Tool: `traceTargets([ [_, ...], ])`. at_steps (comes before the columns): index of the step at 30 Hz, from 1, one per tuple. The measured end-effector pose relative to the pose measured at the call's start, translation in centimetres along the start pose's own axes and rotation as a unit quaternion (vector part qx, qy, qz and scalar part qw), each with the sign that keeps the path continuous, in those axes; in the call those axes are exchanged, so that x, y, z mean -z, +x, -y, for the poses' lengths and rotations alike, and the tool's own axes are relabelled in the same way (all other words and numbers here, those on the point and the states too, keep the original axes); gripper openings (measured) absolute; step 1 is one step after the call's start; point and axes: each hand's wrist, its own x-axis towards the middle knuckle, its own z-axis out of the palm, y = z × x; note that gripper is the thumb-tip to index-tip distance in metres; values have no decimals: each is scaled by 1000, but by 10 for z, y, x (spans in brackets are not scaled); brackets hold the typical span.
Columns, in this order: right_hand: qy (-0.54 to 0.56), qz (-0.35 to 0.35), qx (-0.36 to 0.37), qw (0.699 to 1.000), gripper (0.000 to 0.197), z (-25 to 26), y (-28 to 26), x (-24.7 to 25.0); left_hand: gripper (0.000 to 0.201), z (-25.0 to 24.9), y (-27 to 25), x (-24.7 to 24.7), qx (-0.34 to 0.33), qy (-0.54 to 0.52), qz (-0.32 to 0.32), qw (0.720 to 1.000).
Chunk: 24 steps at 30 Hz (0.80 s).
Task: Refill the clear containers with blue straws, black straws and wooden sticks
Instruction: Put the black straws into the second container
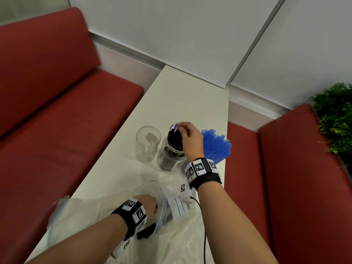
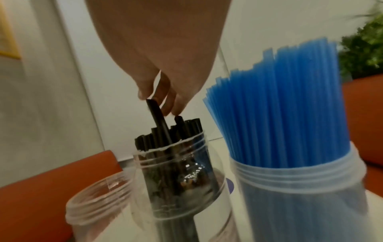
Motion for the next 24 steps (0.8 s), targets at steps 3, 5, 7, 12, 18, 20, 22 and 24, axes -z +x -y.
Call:
traceTargets([
  [3,-123,27,119,985,40,-6,-4,-3,32,2,-5,10,12,7,0,1000],
  [5,-316,130,146,928,51,-10,-6,-7,35,0,-11,20,17,28,-8,999],
  [7,-417,208,96,880,60,-14,-14,-10,37,-2,-17,31,22,56,-11,998],
  [12,-194,95,140,966,54,-6,-55,-11,33,-5,-44,60,46,136,-64,988],
  [18,59,366,-68,926,66,-8,-130,-28,33,-21,-86,101,94,200,-98,970],
  [20,58,383,-78,919,69,-9,-144,-31,28,-27,-103,116,108,203,-101,968],
  [22,24,379,-76,922,59,-6,-154,-35,25,-36,-122,129,102,217,-124,963],
  [24,7,311,-69,948,21,2,-157,-34,20,-47,-139,142,67,236,-155,957],
])
